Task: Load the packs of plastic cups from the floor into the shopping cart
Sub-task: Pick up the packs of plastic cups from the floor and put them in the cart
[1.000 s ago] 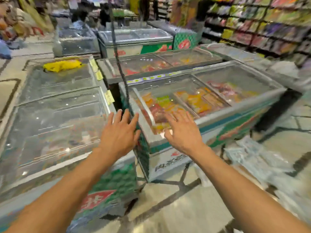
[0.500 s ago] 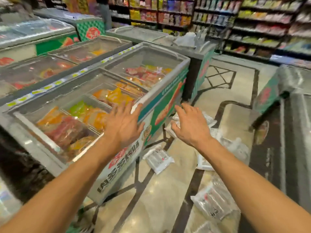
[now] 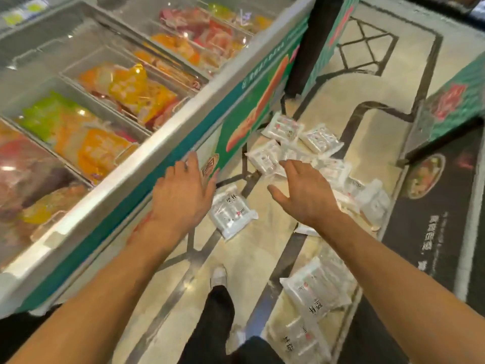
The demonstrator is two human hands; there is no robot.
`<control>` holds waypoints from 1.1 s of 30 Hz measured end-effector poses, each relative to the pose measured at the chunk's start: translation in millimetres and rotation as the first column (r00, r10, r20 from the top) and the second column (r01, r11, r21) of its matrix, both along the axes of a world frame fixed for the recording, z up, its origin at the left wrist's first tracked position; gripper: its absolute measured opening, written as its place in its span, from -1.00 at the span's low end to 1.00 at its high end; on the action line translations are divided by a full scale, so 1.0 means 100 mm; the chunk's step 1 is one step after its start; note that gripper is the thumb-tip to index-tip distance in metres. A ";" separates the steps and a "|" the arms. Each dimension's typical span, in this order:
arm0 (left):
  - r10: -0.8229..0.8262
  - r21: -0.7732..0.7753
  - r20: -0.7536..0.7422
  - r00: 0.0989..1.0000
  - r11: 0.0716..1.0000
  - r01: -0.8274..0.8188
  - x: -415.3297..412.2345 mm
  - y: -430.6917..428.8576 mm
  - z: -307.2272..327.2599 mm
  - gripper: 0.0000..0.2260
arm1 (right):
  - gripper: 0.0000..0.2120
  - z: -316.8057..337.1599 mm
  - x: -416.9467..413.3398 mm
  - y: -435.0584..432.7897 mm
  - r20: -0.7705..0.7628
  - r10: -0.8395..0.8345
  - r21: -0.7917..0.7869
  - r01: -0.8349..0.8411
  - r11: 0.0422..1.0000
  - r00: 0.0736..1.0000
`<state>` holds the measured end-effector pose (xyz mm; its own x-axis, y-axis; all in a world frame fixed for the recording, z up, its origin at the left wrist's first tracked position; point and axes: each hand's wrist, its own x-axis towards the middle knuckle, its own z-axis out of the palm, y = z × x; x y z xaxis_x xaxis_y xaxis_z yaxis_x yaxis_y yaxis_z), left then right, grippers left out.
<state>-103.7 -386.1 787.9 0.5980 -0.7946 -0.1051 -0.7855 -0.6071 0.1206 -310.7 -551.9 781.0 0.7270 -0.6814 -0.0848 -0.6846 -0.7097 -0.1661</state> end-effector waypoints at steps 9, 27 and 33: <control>0.147 0.039 -0.126 0.981 0.989 -0.143 0.60 -1.08 -3.01 -0.29 | -0.28 -2.92 0.86 -1.26 0.080 0.037 0.142 -0.048 0.989 0.996; 0.684 0.311 -0.555 0.473 0.698 -0.645 0.65 -1.32 -8.83 0.17 | 0.23 -8.75 1.51 -2.26 -0.243 -0.095 0.482 0.205 0.852 0.965; 0.665 0.330 -0.706 0.243 0.612 -0.718 0.67 -1.55 -9.09 -0.16 | 0.31 -9.31 1.51 -2.32 -0.151 -0.190 0.615 0.243 0.750 0.970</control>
<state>-36.4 -541.5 -121.6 0.6477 -0.1337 -0.7501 0.3239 -0.8428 0.4298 -159.6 -783.5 -150.0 0.5399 -0.5956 -0.5948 -0.8360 -0.2970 -0.4614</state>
